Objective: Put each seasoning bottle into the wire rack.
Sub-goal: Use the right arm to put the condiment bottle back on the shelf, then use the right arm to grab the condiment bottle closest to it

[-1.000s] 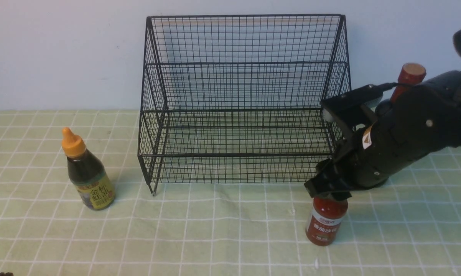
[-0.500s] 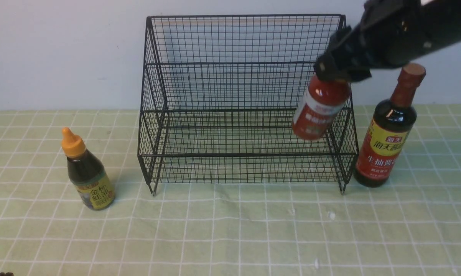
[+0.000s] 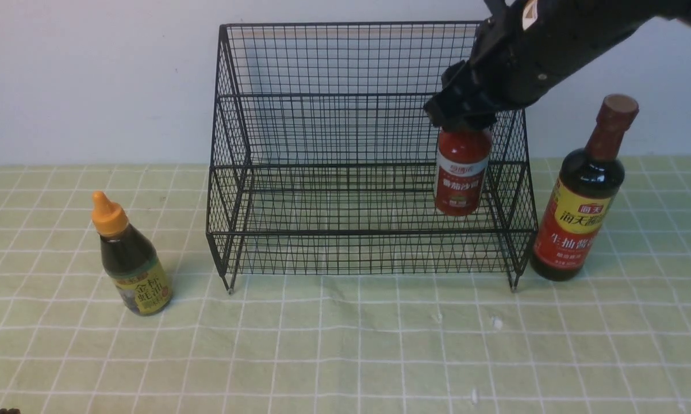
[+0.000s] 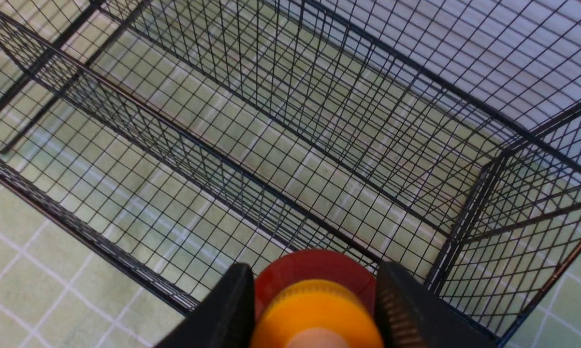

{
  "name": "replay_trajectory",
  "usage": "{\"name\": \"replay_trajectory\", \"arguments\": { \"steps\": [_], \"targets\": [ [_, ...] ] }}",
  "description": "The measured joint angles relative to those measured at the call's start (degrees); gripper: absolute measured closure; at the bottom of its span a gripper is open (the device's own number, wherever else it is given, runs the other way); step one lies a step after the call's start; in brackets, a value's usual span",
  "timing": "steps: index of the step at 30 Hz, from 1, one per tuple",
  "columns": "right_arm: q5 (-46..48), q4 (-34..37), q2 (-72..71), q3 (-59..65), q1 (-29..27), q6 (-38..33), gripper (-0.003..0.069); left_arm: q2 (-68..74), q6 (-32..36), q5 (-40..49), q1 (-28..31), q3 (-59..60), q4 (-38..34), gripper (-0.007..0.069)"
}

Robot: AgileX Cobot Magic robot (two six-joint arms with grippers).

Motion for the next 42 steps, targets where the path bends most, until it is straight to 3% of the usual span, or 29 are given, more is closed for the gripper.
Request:
{"name": "replay_trajectory", "arguments": {
  "steps": [19,22,25,28,33,39,42],
  "targets": [
    [3.15,-0.22,9.76,-0.72,0.00,4.52,0.0360,0.00,0.00,0.00,0.00,0.00,0.00,0.0631],
    [3.74,-0.21,9.76,-0.77,0.00,6.32,0.0315,0.00,0.00,0.00,0.00,0.00,0.00,0.0631],
    [5.48,-0.23,9.45,-0.72,0.00,7.67,0.0209,0.00,0.00,0.00,0.00,0.00,0.00,0.0631],
    [6.84,-0.35,8.22,-1.90,0.00,7.93,0.0153,0.00,0.00,0.00,0.00,0.00,0.00,0.0631],
    [9.60,-1.40,4.35,-5.82,0.00,7.99,0.0139,0.00,0.00,0.00,0.00,0.00,0.00,0.0631],
    [12.79,-13.44,-3.71,-10.54,-0.61,11.06,0.0137,0.00,0.00,0.00,0.00,0.00,0.00,0.0631],
    [13.02,-16.84,-5.79,-10.65,-4.31,13.49,0.0136,0.00,0.00,0.05,0.00,0.00,0.00,0.0631]
  ]
}}
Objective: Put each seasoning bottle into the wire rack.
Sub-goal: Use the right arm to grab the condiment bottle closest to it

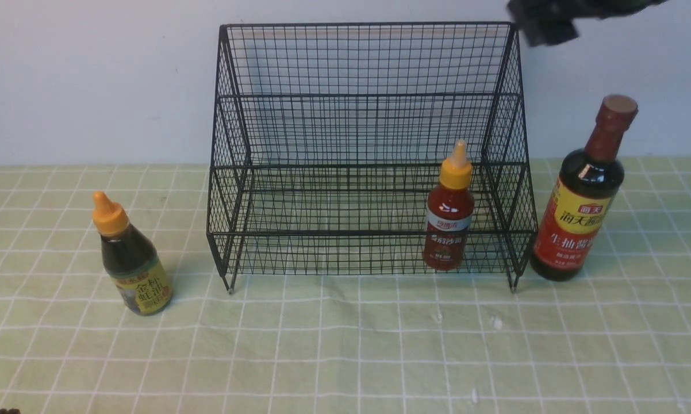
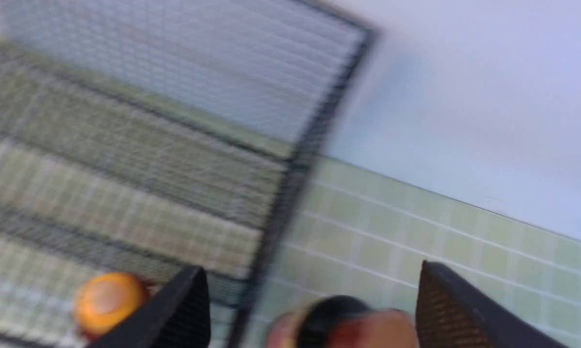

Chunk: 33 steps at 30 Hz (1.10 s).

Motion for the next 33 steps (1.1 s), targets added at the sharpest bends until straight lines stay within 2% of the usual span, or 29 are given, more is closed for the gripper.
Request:
{"name": "replay_trajectory", "arguments": {
  "steps": [2,5,6,9,12,22,27,33],
  "targets": [
    [0.08,0.39,-0.24,0.29,-2.24,0.22,0.0135,0.00,0.00,0.00,0.00,0.00,0.00,0.0631],
    [0.33,6.95,0.12,2.39,-9.35,-0.60,0.0134,0.00,0.00,0.00,0.00,0.00,0.00,0.0631],
    [0.40,7.46,0.12,2.39,-9.68,-0.71,0.0134,0.00,0.00,0.00,0.00,0.00,0.00,0.0631],
    [0.63,15.88,1.46,4.38,-14.10,-3.46,0.0134,0.00,0.00,0.00,0.00,0.00,0.00,0.0631],
    [0.67,18.52,3.16,4.82,-15.52,-4.80,0.0134,0.00,0.00,0.00,0.00,0.00,0.00,0.0631],
    [0.50,19.24,10.28,5.07,-15.77,-5.79,0.0137,0.00,0.00,0.00,0.00,0.00,0.00,0.0631],
    [0.13,20.33,11.23,7.25,-15.77,-5.79,0.0209,0.00,0.00,0.00,0.00,0.00,0.00,0.0631],
    [0.13,20.44,11.23,7.79,-15.77,-6.16,0.0340,0.00,0.00,0.00,0.00,0.00,0.00,0.0631]
  ]
}}
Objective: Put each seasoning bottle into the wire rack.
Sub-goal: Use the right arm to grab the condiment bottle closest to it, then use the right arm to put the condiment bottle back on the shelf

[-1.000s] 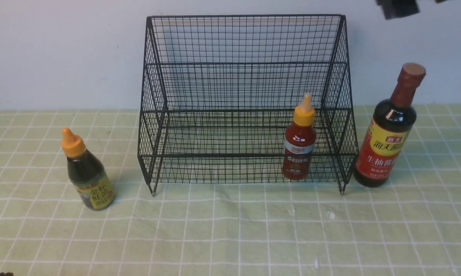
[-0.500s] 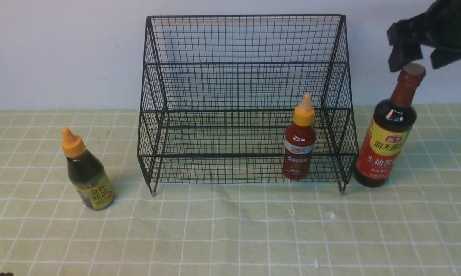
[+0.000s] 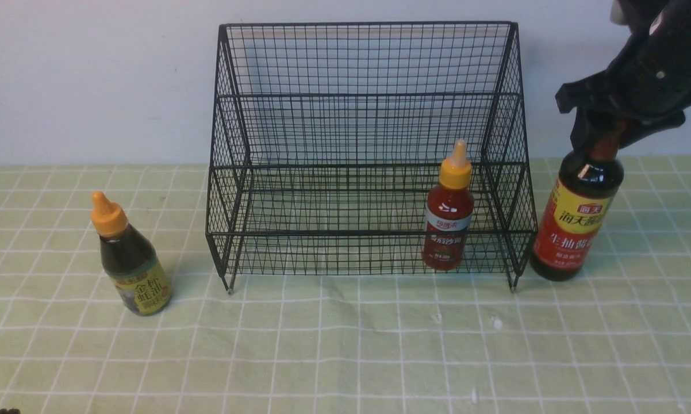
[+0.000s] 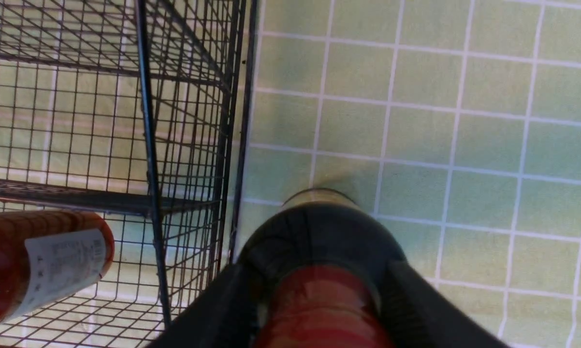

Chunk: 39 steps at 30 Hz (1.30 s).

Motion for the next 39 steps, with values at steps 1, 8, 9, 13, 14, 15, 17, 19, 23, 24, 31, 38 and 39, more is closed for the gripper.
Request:
{"name": "replay_trajectory", "arguments": {
  "steps": [1,8,9,13,14,15,17,19,23,24,31,38,39],
  "targets": [
    [0.00,-0.11,0.00,0.00,0.00,-0.36,0.0365,0.00,0.00,0.00,0.00,0.00,0.00,0.0631],
    [0.00,0.00,-0.53,0.24,0.00,-3.18,0.0379,0.00,0.00,0.00,0.00,0.00,0.00,0.0631],
    [0.19,0.07,-1.01,0.53,0.00,-3.46,0.0379,0.00,0.00,0.00,0.00,0.00,0.00,0.0631],
    [1.73,0.07,-4.62,0.94,0.00,-3.87,0.0379,0.00,0.00,0.00,0.00,0.00,0.00,0.0631],
    [1.96,0.07,-6.52,0.94,0.00,-3.87,0.0379,0.00,0.00,0.00,0.00,0.00,0.00,0.0631],
    [2.02,-0.04,-8.32,0.94,0.00,-4.18,0.0379,0.00,0.00,0.00,0.00,0.00,0.00,0.0631],
    [2.18,-0.37,-12.02,0.94,0.00,-4.24,0.0379,0.00,0.00,0.00,0.00,0.00,0.00,0.0631],
    [2.40,-0.88,-15.08,0.94,0.00,-4.41,0.0379,0.00,0.00,0.00,0.00,0.00,0.00,0.0631],
    [3.10,-1.49,-19.13,0.94,0.00,-4.41,0.0379,0.00,0.00,0.00,0.00,0.00,0.00,0.0631],
    [3.25,-1.52,-20.78,0.94,0.00,-4.49,0.0379,0.00,0.00,0.00,0.00,0.00,0.00,0.0631],
    [1.73,1.82,-23.02,-0.39,0.00,-5.95,0.0379,0.00,0.00,0.00,0.00,0.00,0.00,0.0631],
    [-1.70,9.56,-20.76,-7.35,0.00,-8.27,0.0379,0.00,0.00,0.00,0.00,0.00,0.00,0.0631],
    [-2.63,10.39,-20.25,-8.43,0.00,-8.52,0.0379,0.00,0.00,0.00,0.00,0.00,0.00,0.0631]
  ]
}}
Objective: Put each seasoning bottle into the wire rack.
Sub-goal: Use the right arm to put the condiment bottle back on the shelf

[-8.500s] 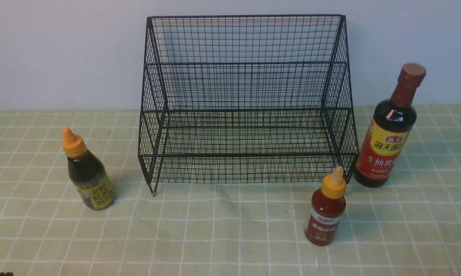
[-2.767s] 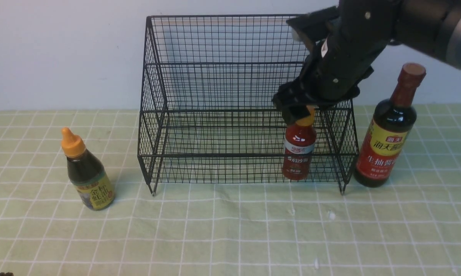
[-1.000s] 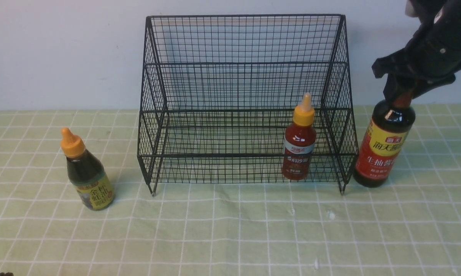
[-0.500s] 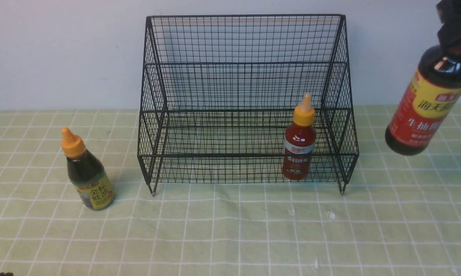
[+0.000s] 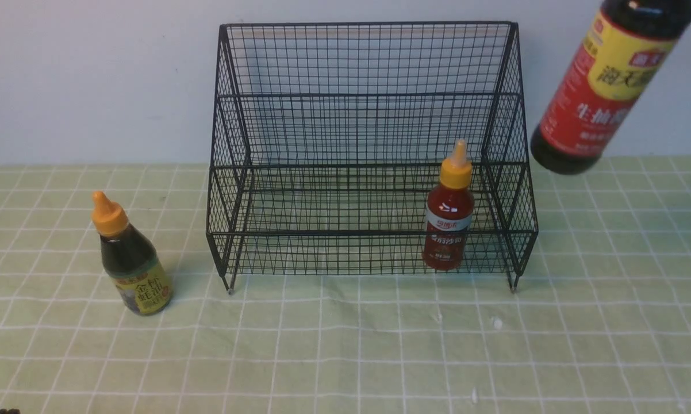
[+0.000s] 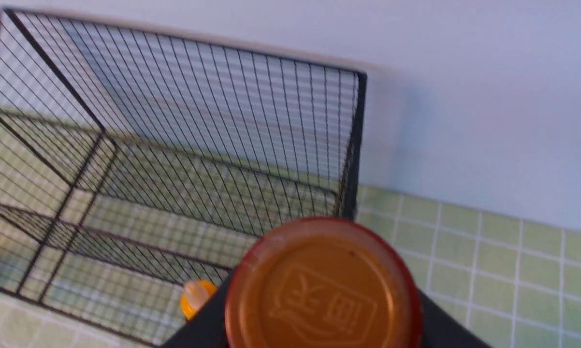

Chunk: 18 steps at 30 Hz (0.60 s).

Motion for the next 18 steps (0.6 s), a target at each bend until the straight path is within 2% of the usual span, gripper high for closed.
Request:
{"name": "replay_trajectory", "arguments": {
  "steps": [9,18],
  "targets": [
    [-5.37,6.80,8.73,-5.76,0.00,-2.34,0.0379,0.00,0.00,0.00,0.00,0.00,0.00,0.0631],
    [-8.42,7.13,15.89,-6.10,0.00,-3.70,0.0379,0.00,0.00,0.00,0.00,0.00,0.00,0.0631]
  ]
}}
